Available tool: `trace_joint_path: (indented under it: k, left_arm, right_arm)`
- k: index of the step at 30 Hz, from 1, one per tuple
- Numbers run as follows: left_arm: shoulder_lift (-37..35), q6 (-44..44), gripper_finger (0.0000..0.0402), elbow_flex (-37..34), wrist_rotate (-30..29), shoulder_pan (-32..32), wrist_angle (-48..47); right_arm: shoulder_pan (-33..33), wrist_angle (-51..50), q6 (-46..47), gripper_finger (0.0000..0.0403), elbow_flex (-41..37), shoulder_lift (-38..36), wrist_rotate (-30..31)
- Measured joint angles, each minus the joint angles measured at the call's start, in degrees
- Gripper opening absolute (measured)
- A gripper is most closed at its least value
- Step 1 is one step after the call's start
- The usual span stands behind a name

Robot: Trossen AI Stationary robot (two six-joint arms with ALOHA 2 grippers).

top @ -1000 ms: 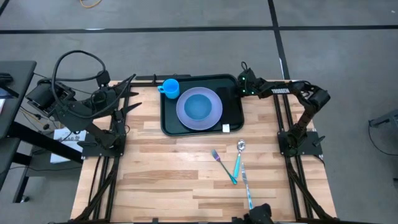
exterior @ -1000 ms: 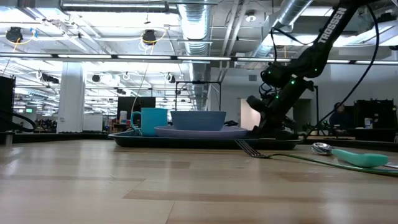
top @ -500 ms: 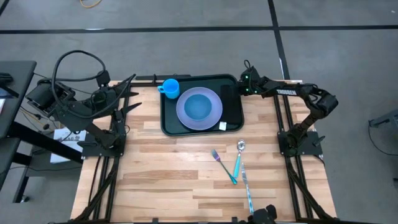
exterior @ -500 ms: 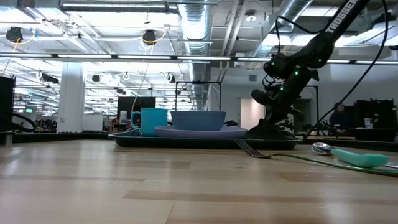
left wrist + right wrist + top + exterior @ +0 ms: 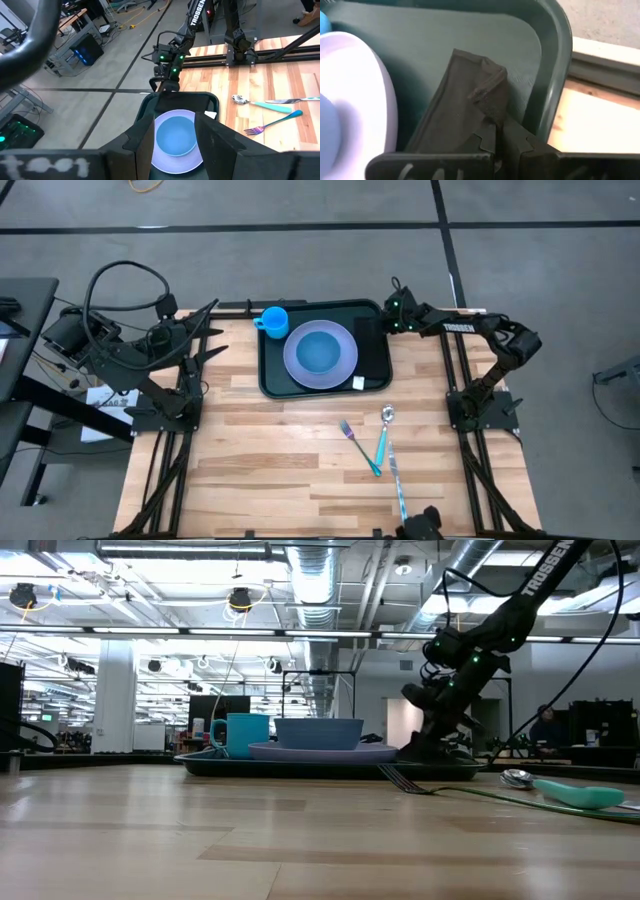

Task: Set up tray
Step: Put the black napkin on the black tray to the right of the purple plate

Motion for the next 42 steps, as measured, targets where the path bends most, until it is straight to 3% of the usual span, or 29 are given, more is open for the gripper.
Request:
trace_joint_path:
  k: [20,37,42]
  left_arm:
    - [0.0,-1.2,0.0132,0.0,0.7,0.0,0.0]
    - [0.0,-0.7,0.0132,0.0,2.3,0.0,0.0]
    - [0.0,-0.8,0.0132,0.0,2.3,0.0,0.0]
  right_arm:
    - [-0.4,-0.1,-2.1,0.0014,1.2,0.0,-2.8]
    - [-0.4,-0.2,-7.6,0.0178,1.3,0.0,-2.5]
    - [-0.4,-4.8,-10.6,0.0227,4.0,0.0,-2.2]
